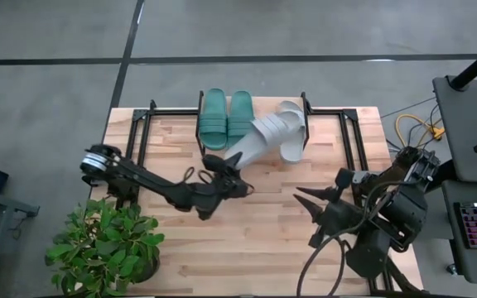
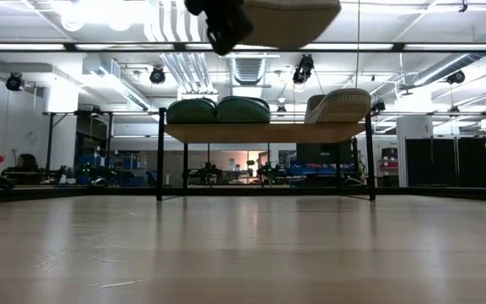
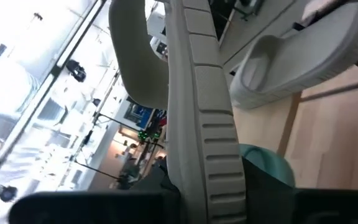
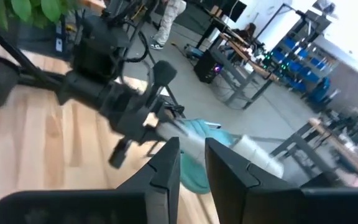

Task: Pick and place slides into the shelf
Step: Put the gray slide on the shelf next to the other gray slide

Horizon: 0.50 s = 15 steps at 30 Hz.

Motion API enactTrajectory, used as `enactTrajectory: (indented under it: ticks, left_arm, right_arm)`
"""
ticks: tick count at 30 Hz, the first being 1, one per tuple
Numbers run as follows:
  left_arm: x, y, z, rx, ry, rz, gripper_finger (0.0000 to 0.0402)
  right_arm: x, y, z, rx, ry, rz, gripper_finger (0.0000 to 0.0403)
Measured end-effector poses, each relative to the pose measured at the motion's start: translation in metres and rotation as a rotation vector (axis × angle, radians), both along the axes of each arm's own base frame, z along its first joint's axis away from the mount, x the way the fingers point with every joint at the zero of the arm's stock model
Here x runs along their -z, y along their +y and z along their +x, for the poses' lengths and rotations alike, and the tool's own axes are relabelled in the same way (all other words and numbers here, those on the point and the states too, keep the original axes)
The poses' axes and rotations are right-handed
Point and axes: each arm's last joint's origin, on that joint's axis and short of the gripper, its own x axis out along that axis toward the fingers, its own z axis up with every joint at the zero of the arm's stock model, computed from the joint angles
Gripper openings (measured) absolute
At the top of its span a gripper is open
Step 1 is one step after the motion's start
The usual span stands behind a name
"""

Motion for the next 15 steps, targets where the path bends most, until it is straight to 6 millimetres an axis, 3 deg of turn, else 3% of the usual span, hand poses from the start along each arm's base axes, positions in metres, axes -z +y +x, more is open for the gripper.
enactTrajectory:
  ticks: [8, 15]
  left_arm:
    - [0.004, -0.005, 0.016, -0.015, 0.037, 0.020, 0.0032]
    - [-0.009, -0.005, 0.018, -0.007, 0.037, 0.034, 0.0032]
  right_arm:
    - [0.001, -0.012, 0.011, 0.007, 0.079, -0.072, 0.0119]
    - [0.003, -0.047, 0.032, 0.110, 0.146, -0.055, 0.0186]
